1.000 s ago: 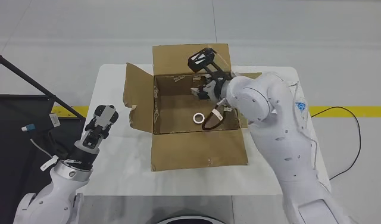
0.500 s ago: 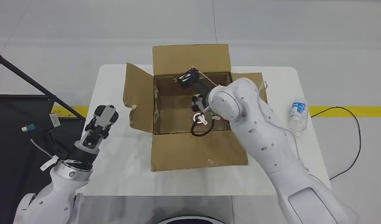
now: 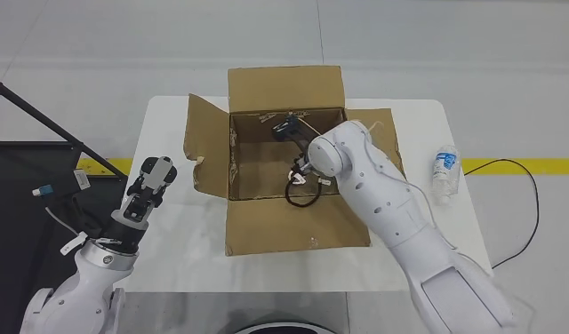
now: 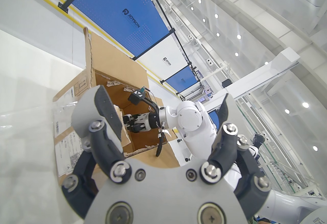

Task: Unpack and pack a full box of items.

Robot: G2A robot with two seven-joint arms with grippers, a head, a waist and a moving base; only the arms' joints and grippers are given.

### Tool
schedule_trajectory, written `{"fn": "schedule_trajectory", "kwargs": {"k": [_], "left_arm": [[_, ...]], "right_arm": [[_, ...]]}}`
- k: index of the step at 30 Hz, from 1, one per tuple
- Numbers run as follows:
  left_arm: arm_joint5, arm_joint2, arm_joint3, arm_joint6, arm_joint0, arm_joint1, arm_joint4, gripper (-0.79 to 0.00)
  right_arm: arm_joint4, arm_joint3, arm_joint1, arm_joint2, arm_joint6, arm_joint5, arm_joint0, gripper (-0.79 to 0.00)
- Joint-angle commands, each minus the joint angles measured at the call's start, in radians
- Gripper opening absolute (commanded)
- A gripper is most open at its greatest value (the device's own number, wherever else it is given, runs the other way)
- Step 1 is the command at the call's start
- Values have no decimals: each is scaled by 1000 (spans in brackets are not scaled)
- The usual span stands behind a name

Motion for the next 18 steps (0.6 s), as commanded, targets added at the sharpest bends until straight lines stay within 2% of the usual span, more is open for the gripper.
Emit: {"fn": "schedule_trajectory", "kwargs": {"k": [1, 10, 18], "left_arm": [[0, 0, 0, 0, 0, 0, 0, 0], [0, 0, 0, 0, 0, 0, 0, 0], [0, 0, 0, 0, 0, 0, 0, 0]], "right_arm": [[1, 25, -6, -13, 1, 0, 10, -523], [14, 149, -39, -60, -23, 1, 52, -480], [24, 243, -69, -93, -44, -6, 85, -508]]}}
